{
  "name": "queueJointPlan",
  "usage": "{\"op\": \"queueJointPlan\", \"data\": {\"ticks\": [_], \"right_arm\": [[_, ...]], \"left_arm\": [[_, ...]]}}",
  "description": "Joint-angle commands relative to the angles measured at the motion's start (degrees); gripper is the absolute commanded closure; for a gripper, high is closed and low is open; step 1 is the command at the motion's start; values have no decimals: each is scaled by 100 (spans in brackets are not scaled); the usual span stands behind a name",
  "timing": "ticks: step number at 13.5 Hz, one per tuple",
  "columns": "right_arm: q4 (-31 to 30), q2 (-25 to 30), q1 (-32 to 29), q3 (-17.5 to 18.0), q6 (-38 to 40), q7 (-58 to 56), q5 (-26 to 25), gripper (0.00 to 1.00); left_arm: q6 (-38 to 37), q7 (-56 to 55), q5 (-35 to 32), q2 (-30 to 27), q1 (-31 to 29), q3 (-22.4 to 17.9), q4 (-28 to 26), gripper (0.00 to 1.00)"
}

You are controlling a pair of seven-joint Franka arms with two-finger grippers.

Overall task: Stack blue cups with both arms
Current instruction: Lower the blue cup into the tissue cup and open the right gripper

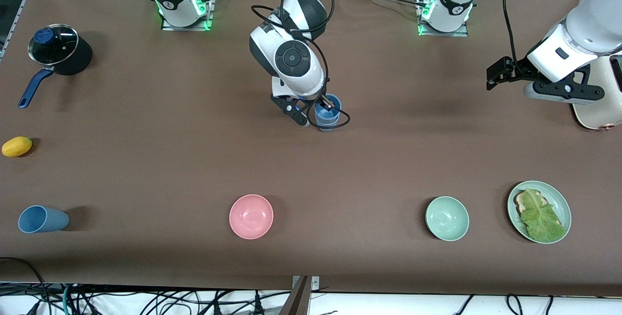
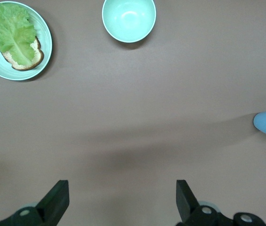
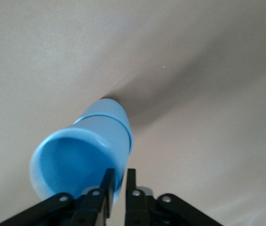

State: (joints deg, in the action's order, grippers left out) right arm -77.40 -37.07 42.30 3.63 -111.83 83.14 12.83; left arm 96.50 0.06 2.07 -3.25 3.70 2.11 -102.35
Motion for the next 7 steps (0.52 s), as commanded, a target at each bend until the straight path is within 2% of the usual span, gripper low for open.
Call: {"op": "queueJointPlan", "data": {"ticks": [1, 4, 7], "right_arm": [[261, -81, 24, -73, 56, 36, 70, 0], [410, 6, -81, -100, 240, -8, 79, 0], [384, 252, -449, -91, 459, -515, 35, 0]], "left_arm": [[-25, 64, 57, 44, -27, 8, 102, 0], [-25, 82, 57, 44, -36, 0, 102, 0], [-34, 99, 57, 53, -53, -9, 102, 0]]}}
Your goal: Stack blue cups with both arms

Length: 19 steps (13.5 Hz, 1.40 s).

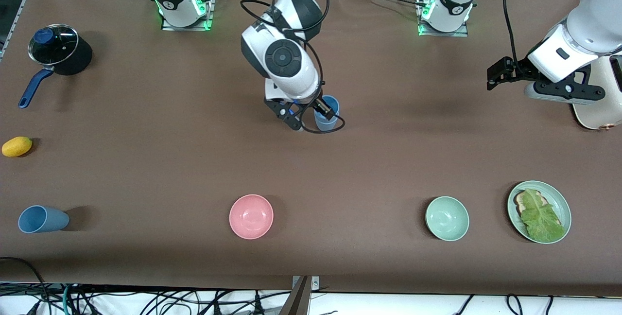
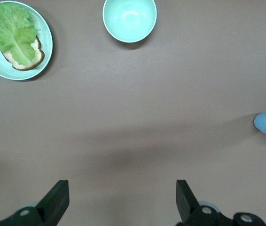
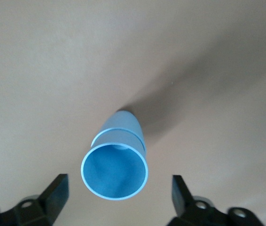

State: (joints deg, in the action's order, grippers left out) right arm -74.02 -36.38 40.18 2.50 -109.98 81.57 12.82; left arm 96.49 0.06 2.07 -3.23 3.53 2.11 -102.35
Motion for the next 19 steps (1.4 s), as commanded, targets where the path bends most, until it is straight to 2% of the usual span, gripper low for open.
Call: {"op": "queueJointPlan", "data": {"ticks": [1, 3, 7, 14, 16, 18, 19], "right_arm": [[45, 219, -361, 14, 519, -631, 28, 0], [10, 403, -546, -239, 923, -1368, 28, 0], [-129, 614, -547, -1319, 1891, -3704, 28, 0], [-429, 1062, -564, -2963, 2594, -6334, 10, 0], [-525, 1263, -738, -3106, 2613, -6880, -51, 0], [-876, 1720, -1011, -2897, 2482, -7014, -462, 0], [-1078, 1966, -1230, -2652, 2481, -7032, -665, 0]], "left_arm": [[-34, 90, 57, 50, -36, -9, 101, 0], [-34, 81, 57, 50, -36, -9, 101, 0], [-34, 73, 66, 50, -36, 0, 119, 0], [-34, 64, 66, 42, -28, 18, 119, 0], [-34, 64, 66, 50, -28, 18, 145, 0], [-34, 64, 66, 50, -28, 18, 145, 0], [-34, 64, 66, 50, -28, 18, 154, 0]]}}
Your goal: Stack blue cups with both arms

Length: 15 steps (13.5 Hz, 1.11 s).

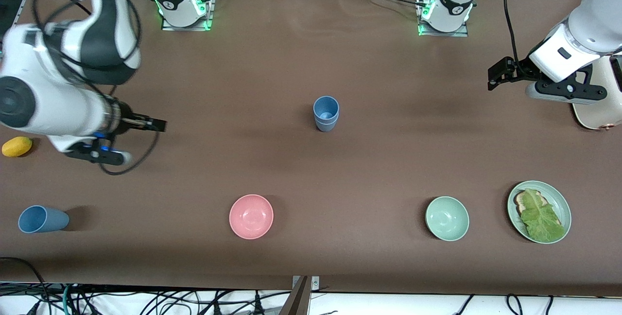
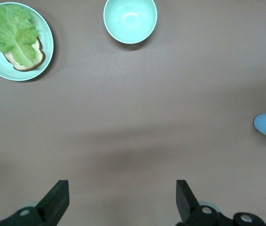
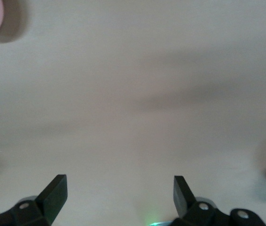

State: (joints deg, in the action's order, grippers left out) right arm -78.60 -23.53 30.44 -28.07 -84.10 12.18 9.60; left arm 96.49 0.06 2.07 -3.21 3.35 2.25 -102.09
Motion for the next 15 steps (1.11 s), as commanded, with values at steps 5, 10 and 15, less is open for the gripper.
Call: {"op": "queueJointPlan", "data": {"ticks": [5, 10, 15], "right_arm": [[-1272, 1711, -1322, 1576, -133, -538, -1074, 0], [-1350, 2071, -1725, 1611, -492, -866, -1057, 0], [-1430, 2335, -2034, 2016, -529, -762, -1013, 0]], "left_arm": [[-34, 73, 66, 49, -10, 4, 120, 0], [-34, 64, 66, 49, -1, 22, 128, 0], [-34, 64, 66, 49, -1, 22, 128, 0]]}}
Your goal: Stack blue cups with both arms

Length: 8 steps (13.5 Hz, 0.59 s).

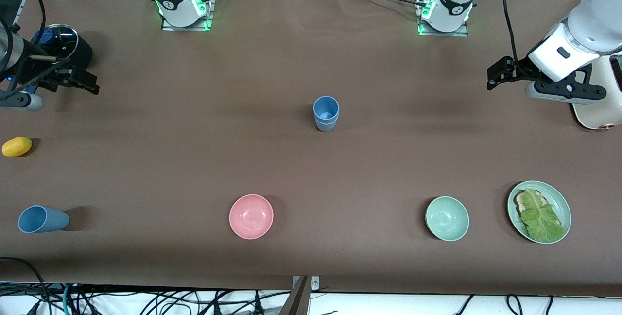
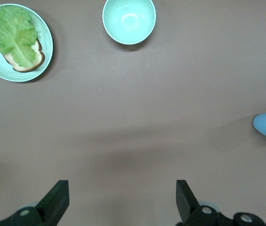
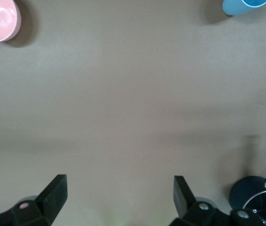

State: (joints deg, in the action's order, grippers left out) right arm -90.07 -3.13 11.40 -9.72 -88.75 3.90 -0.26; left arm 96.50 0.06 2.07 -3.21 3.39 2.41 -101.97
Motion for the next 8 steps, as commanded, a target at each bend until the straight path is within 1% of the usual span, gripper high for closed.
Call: {"op": "queueJointPlan", "data": {"ticks": [1, 3, 5, 7, 8], "right_arm": [[-327, 304, -207, 198, -72, 75, -18, 0], [-511, 436, -225, 259, -125, 75, -27, 0], [-538, 463, -269, 365, -99, 75, -53, 0], [-547, 463, -445, 558, -116, 75, -53, 0], [-547, 463, -436, 559, -142, 75, -53, 0]], "left_arm": [[-34, 64, 66, 49, -5, 5, 116, 0], [-34, 64, 66, 49, -5, 5, 116, 0], [-34, 64, 66, 49, -5, 5, 116, 0], [-34, 64, 66, 49, -5, 5, 116, 0], [-34, 55, 74, 49, -5, 5, 116, 0]]}}
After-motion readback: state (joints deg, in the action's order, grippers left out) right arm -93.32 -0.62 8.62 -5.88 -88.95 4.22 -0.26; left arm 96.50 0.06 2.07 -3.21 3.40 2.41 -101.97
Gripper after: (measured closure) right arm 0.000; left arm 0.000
